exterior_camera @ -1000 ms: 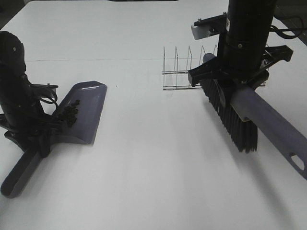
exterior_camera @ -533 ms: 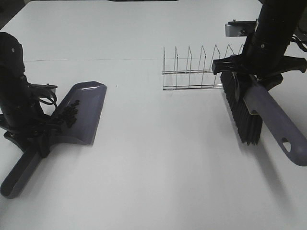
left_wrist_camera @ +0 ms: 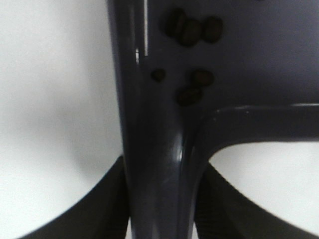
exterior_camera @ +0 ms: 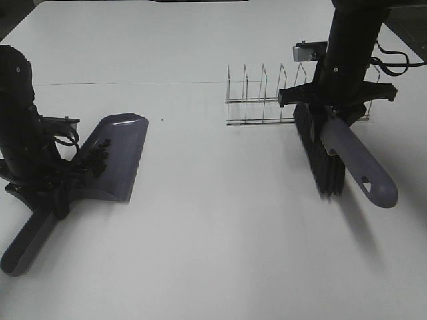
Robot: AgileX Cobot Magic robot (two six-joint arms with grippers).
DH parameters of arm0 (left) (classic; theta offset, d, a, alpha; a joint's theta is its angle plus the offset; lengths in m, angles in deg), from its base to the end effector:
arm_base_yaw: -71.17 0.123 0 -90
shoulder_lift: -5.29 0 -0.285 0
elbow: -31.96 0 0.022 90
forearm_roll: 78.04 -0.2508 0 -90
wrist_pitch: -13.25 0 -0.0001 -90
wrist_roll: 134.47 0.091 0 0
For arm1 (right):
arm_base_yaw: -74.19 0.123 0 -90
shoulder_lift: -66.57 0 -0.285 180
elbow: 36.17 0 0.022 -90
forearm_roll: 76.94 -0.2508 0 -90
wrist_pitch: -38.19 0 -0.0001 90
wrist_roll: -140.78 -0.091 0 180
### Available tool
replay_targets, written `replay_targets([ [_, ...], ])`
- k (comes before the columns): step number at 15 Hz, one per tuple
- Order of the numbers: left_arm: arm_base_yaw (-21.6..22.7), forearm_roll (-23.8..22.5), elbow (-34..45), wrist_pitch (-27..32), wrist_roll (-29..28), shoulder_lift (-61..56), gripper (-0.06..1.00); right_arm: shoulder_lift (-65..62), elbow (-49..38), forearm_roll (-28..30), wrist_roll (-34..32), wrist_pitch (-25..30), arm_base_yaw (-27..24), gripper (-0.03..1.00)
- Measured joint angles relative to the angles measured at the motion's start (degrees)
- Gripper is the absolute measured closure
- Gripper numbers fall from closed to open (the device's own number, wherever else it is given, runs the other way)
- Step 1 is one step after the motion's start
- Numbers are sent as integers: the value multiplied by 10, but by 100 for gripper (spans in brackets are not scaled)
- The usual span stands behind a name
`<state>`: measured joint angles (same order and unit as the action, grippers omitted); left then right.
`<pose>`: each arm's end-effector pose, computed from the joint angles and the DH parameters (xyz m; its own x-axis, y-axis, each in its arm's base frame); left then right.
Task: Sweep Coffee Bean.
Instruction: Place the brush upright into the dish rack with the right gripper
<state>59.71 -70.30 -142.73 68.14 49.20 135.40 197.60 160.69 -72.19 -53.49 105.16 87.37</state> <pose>0.3503 -0.0812 0.0887 -0.9674 0.1820 0.1762 0.1651 0.9806 -0.1060 0.4136 0.0897 0.1647 -0.9999 -0.0141 0.0018 -0.0142 0.9968 -0.0784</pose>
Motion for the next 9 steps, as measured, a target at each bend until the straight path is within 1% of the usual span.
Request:
replay_targets([
  [3, 0, 0, 0, 0, 0, 0, 63, 24, 37, -6, 0, 4, -6, 64],
  [5, 0, 1, 0, 0, 0, 0, 63, 31, 57, -16, 1, 14, -21, 64],
  [8, 0, 1, 1, -2, 0, -1, 63, 32, 65, -23, 18, 15, -48, 64],
  [9, 0, 2, 1, -2, 0, -1, 63, 32, 65, -29, 33, 18, -54, 64],
])
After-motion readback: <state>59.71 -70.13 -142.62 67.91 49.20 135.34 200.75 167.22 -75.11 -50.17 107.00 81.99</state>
